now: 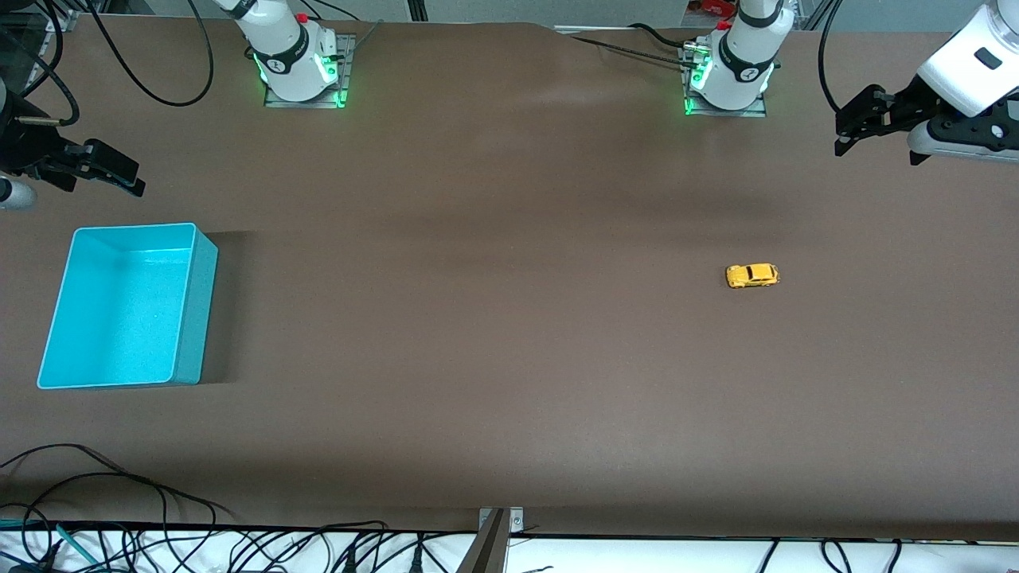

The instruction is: Wind up and store yellow beetle car

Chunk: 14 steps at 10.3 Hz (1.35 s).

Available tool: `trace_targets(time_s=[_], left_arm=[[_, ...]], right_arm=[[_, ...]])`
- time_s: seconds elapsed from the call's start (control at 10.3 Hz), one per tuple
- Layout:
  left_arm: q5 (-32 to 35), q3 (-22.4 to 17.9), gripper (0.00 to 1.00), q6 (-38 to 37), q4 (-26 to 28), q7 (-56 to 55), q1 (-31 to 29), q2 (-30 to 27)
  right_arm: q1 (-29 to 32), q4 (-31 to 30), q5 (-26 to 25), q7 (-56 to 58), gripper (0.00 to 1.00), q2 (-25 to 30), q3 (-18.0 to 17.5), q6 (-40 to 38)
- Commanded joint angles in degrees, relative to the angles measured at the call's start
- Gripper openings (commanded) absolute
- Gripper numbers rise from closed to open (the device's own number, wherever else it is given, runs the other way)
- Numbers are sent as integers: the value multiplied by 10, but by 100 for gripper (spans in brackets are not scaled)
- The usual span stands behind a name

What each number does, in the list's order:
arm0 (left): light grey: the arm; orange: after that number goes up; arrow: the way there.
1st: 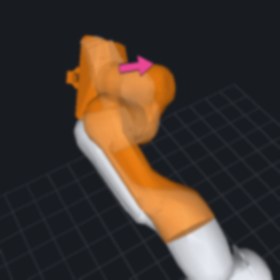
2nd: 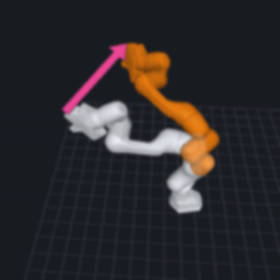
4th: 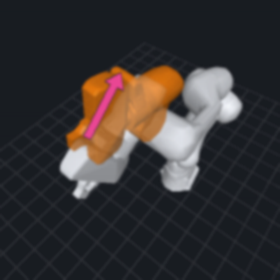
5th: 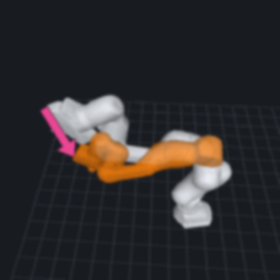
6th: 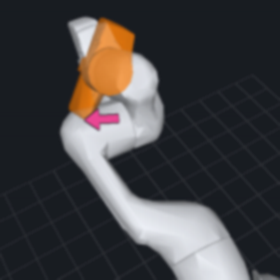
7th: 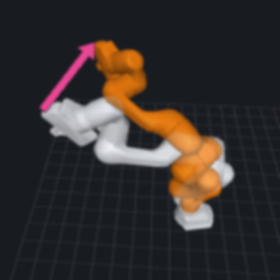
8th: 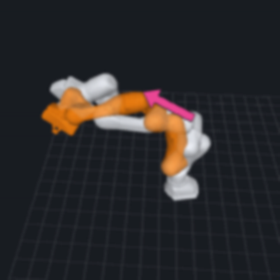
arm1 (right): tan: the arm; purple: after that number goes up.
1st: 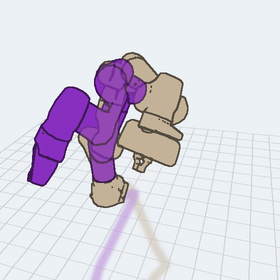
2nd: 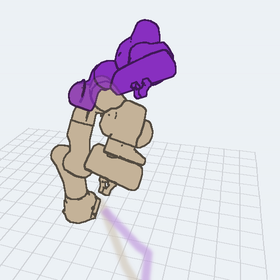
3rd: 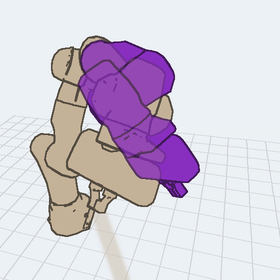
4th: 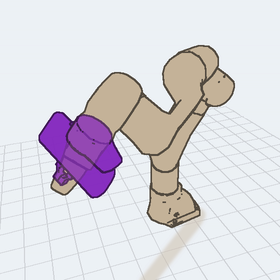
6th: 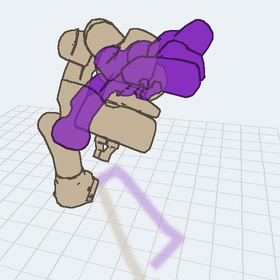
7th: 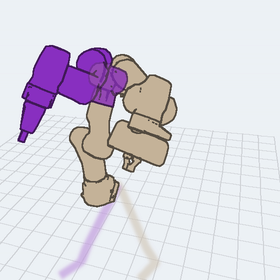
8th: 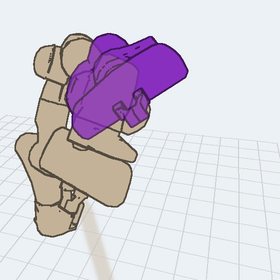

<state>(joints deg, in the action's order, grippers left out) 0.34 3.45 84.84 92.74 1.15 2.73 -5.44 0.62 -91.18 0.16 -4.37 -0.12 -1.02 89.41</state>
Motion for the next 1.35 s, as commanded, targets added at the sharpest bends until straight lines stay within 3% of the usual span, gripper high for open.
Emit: trace_targets(time_s=[0.0,0.58,0.87,1.26], left_arm=[[-3,3,100,4,-5,-1,-9,6],[3,-1,100,13,2,-2,-13,23],[3,-7,100,36,39,-3,-21,60],[2,-7,100,36,45,1,-26,81]], right_arm=[[1,9,7,-8,100,1,-1,-3],[1,9,7,-7,100,2,-3,-3],[1,9,6,-7,100,2,-3,-4],[1,9,6,-7,100,1,-3,-4]])
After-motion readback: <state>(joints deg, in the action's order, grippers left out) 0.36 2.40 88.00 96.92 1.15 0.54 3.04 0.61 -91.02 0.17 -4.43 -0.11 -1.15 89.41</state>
